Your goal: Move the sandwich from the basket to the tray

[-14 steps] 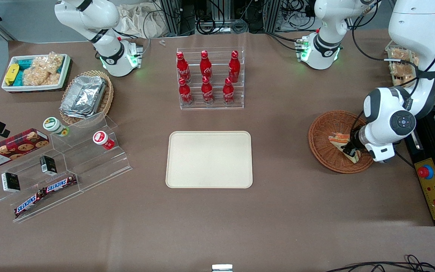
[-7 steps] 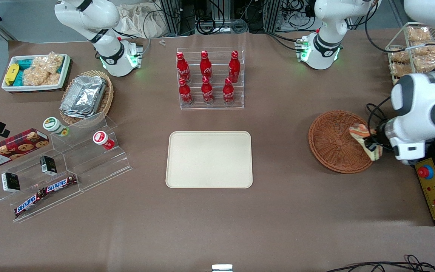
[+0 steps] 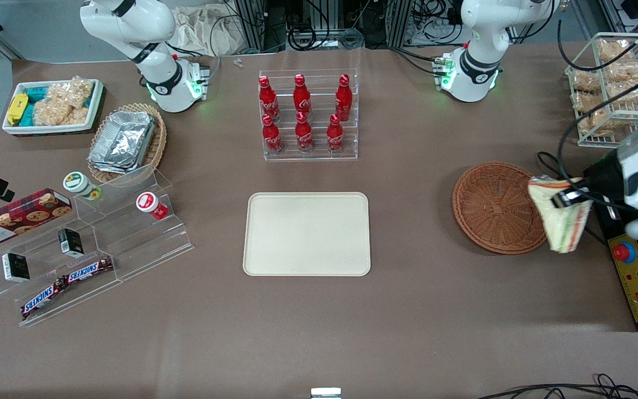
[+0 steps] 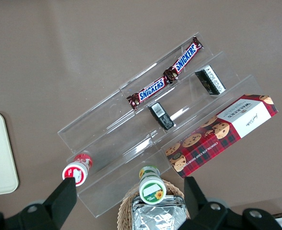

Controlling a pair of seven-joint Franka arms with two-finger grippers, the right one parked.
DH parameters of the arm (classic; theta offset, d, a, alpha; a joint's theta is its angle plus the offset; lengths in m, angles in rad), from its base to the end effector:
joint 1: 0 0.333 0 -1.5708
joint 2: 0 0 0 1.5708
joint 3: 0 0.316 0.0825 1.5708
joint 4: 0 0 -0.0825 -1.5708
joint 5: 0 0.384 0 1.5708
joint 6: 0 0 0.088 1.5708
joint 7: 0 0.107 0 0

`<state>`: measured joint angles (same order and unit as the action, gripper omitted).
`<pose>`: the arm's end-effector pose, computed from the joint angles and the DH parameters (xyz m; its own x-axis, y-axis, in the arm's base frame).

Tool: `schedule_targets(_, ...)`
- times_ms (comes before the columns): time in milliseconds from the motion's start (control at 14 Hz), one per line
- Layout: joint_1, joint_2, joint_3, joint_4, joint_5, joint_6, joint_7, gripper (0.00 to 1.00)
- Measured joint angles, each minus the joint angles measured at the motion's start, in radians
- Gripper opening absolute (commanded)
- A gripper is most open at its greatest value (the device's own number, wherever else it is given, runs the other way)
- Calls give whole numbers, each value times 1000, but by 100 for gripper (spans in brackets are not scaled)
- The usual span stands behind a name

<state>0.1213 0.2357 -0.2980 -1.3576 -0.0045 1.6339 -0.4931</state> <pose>0.6234 -0.0884 0.5972 0.9471 0.3207 0.0099 0.3187 -0.9437 0.0882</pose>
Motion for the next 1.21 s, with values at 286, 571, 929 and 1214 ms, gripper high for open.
schedule_targets(286, -115, 215, -143, 98, 10, 22, -78, 0)
schedule_targets(571, -297, 418, -145, 112, 79, 170, -214, 0)
schedule_targets(929, -399, 630, -144, 118, 162, 256, -316, 0)
schedule_targets(1214, -449, 699, -139, 125, 193, 318, -427, 89)
